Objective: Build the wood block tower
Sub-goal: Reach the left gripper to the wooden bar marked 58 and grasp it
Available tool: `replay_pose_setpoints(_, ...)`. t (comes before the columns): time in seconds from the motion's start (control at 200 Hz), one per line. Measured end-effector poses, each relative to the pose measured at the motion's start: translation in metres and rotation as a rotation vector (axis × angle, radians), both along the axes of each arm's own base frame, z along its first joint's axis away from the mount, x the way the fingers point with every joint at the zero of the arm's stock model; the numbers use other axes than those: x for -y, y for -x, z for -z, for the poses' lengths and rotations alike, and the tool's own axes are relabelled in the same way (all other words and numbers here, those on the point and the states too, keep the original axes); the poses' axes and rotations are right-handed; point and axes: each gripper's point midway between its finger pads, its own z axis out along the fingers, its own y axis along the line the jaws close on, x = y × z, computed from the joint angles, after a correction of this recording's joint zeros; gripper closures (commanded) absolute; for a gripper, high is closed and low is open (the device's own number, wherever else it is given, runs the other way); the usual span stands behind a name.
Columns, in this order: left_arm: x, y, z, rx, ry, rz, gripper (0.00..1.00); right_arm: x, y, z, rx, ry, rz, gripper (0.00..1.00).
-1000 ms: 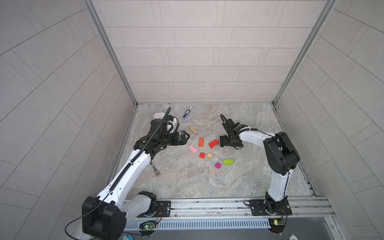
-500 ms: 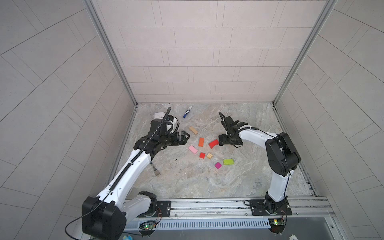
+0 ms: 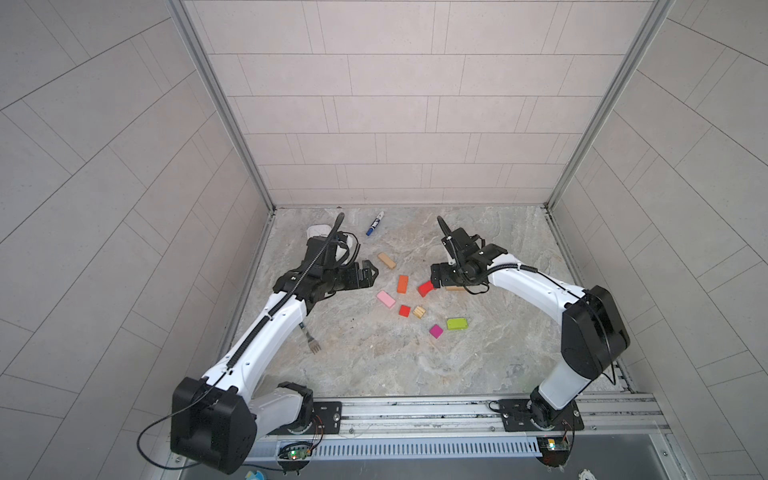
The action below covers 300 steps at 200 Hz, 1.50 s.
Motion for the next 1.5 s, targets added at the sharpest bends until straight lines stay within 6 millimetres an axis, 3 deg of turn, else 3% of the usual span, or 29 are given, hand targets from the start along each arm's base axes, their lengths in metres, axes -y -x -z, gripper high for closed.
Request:
replay_pose_setpoints(0.29, 0.008, -0.025, 0.007, -0.054, -0.007, -0.105, 0.04, 0.0, 0.027, 0.019, -0.028, -0.047, 0.001, 0.04)
replay_pose_setpoints(0.48, 0.019, -0.045, 0.033, -0.101, -0.067, -0.158, 0.05, 0.003, 0.033, 0.008, 0.012, -0.079, 0.003, 0.04)
replay_pose_setpoints(0.65, 0.026, -0.077, 0.052, -0.119, -0.127, -0.194, 0.09, 0.001, 0.031, -0.003, 0.043, -0.104, -0.001, 0.04)
replay_pose_setpoints(0.841, 0.035, -0.112, 0.078, -0.152, -0.166, -0.221, 0.14, 0.002, 0.036, -0.002, 0.037, -0.106, -0.007, 0.04)
replay_pose_setpoints(1.141, 0.037, -0.143, 0.127, -0.236, -0.225, -0.295, 0.16, 0.005, 0.043, 0.007, 0.017, -0.095, -0.013, 0.04)
replay_pose_setpoints(1.501, 0.052, -0.167, 0.157, -0.263, -0.246, -0.331, 0.19, 0.009, 0.044, 0.011, 0.017, -0.074, -0.031, 0.04)
